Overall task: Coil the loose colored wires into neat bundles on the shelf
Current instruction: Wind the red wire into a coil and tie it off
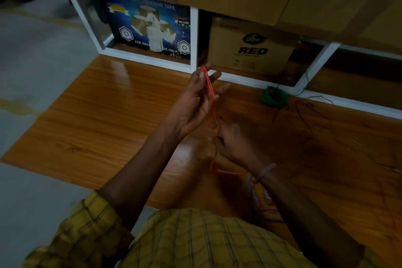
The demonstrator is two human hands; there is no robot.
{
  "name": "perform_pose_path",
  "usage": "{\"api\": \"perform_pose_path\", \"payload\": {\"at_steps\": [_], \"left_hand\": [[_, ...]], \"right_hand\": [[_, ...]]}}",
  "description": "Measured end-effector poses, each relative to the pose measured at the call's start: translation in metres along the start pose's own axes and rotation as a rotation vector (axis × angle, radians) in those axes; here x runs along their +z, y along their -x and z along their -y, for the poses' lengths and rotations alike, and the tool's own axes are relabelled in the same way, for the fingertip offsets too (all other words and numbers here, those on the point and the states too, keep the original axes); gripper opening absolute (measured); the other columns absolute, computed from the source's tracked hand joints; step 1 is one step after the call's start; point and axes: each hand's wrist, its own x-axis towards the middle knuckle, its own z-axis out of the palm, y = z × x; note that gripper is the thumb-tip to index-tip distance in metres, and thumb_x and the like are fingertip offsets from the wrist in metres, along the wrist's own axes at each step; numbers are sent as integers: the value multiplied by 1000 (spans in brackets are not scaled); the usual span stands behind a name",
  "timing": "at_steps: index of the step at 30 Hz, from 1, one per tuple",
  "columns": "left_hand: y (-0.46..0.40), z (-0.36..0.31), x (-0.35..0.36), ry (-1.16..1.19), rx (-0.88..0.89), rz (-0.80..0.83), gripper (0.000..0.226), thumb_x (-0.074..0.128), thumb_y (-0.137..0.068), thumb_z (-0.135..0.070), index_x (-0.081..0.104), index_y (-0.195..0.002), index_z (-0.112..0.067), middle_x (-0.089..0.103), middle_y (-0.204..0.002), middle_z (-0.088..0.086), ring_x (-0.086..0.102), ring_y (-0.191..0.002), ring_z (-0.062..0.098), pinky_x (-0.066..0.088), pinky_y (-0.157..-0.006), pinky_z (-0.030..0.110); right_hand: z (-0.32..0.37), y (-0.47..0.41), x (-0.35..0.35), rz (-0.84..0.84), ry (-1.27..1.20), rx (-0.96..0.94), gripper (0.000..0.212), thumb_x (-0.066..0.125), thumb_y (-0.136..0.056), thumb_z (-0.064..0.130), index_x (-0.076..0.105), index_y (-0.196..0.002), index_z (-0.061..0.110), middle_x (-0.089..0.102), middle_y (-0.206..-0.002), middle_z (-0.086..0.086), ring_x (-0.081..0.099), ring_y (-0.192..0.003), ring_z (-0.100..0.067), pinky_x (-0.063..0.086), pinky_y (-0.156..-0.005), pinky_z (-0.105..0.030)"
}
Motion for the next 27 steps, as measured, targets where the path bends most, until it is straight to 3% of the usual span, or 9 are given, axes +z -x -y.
{"api": "perform_pose_path", "payload": {"at_steps": [3,5,7,9,13,17,20,23,27], "left_hand": [[-5,4,-1,-268,59,-104,43,37,-114,-26,36,-157,-23,32,-164,7,70,-122,33,61,-98,36],[-5,9,-12,-684,151,-102,41,37,-115,-32,32,-156,-28,30,-163,0,69,-123,29,56,-107,45],[-5,13,-25,-1126,239,-53,41,36,-114,-42,33,-154,-33,35,-159,-1,65,-126,26,56,-106,51],[-5,15,-35,-1388,246,-9,43,35,-113,-46,35,-153,-31,39,-157,1,64,-122,24,58,-100,53],[-1,15,-40,-1667,203,92,48,33,-114,-44,33,-157,-22,39,-157,8,70,-93,18,62,-77,45],[0,6,-46,-1796,216,52,49,30,-115,-40,30,-159,-20,39,-158,16,63,-101,25,53,-77,37],[0,-4,-50,-1780,222,49,47,29,-114,-43,33,-157,-22,43,-155,15,60,-120,32,55,-89,44],[3,-8,-47,-1718,203,140,44,31,-114,-42,36,-155,-25,46,-151,9,58,-116,22,52,-83,36],[11,-10,-35,-1524,63,131,40,34,-115,-38,38,-153,-26,55,-121,-6,57,-86,2,47,-69,16]], "right_hand": [[8,7,-7,94,63,41,53,72,-89,31,48,-133,16,64,-84,-3,66,-86,-30,34,-63,-30],[12,11,-15,120,98,44,42,79,-84,35,57,-117,20,67,-85,-2,65,-84,-26,32,-62,-29],[14,15,-29,149,73,64,26,83,-80,34,62,-87,20,62,-72,5,63,-73,-22,36,-58,-33],[11,18,-42,131,-60,178,22,86,-77,26,67,-76,14,64,-65,5,64,-65,-18,45,-58,-35],[5,20,-72,129,-85,353,20,88,-77,31,72,-77,17,71,-74,1,68,-73,-16,53,-68,-34],[-12,23,-102,334,-66,456,8,79,-87,27,76,-88,19,74,-88,3,69,-88,-13,57,-82,-37],[-22,27,-108,208,-127,466,7,71,-94,25,72,-92,18,70,-91,1,65,-88,-14,53,-76,-35],[-24,25,-102,-28,-518,493,12,59,-102,20,67,-101,12,67,-87,-3,67,-76,-12,52,-64,-25],[-24,17,-94,-123,-1525,533,22,43,-108,16,62,-101,6,53,-80,-1,46,-45,-3,42,-44,-17]]}}
